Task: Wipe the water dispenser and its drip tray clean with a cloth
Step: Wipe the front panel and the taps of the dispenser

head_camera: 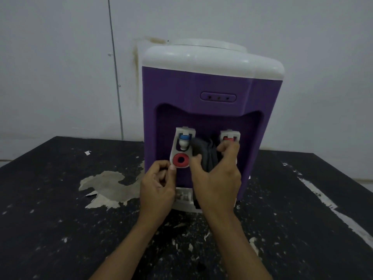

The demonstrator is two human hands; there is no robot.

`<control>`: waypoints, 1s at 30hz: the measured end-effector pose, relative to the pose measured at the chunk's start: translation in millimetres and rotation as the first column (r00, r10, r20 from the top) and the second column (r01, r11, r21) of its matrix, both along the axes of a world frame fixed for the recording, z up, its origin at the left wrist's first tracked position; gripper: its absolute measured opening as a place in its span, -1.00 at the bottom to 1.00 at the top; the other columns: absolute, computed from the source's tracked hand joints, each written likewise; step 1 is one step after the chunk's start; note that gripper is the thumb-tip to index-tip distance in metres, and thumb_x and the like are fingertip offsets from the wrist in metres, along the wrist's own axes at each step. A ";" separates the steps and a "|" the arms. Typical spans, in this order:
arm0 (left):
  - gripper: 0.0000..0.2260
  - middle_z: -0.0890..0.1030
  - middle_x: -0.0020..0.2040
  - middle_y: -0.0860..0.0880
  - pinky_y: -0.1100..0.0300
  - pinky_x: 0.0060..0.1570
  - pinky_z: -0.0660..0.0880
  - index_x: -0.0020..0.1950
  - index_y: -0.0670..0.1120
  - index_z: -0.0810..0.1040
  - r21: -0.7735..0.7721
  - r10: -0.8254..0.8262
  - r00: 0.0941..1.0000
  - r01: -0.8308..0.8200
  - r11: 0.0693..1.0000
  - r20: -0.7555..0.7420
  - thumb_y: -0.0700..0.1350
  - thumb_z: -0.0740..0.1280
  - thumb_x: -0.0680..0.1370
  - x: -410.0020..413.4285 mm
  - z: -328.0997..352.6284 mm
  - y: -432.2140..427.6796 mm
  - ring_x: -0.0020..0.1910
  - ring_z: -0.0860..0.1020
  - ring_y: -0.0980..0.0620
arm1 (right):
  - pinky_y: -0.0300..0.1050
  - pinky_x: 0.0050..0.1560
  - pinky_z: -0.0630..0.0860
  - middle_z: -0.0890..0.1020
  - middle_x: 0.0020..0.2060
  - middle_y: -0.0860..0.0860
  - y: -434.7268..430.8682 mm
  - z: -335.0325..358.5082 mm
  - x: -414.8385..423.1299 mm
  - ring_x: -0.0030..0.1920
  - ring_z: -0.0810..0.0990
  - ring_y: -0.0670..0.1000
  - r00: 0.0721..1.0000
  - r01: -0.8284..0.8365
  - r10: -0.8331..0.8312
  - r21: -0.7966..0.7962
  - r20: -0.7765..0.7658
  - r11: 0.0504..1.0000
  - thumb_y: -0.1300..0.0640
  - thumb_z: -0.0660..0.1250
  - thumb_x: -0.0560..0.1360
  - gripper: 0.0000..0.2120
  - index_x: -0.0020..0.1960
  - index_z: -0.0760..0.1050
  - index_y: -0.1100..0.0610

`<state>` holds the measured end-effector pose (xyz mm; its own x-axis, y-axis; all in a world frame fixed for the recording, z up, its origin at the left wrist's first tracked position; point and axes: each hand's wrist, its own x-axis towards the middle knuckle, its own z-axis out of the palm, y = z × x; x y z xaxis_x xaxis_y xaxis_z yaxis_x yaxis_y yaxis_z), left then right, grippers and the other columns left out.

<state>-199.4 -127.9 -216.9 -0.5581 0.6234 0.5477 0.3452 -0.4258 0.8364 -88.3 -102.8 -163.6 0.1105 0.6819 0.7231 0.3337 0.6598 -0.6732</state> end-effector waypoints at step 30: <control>-0.89 0.56 -0.34 -0.28 -0.13 -0.52 0.43 -0.07 -0.04 0.54 0.035 0.067 0.996 -0.065 0.997 -0.055 -0.12 0.28 0.65 0.5 -0.2 2.5 -0.41 0.48 -0.34 | -0.25 -0.22 0.57 0.48 0.12 0.17 21.5 1.9 -20.3 -0.22 0.51 -0.04 0.967 0.084 -0.105 0.099 0.231 0.992 0.27 0.26 0.63 -0.69 0.37 0.49 0.20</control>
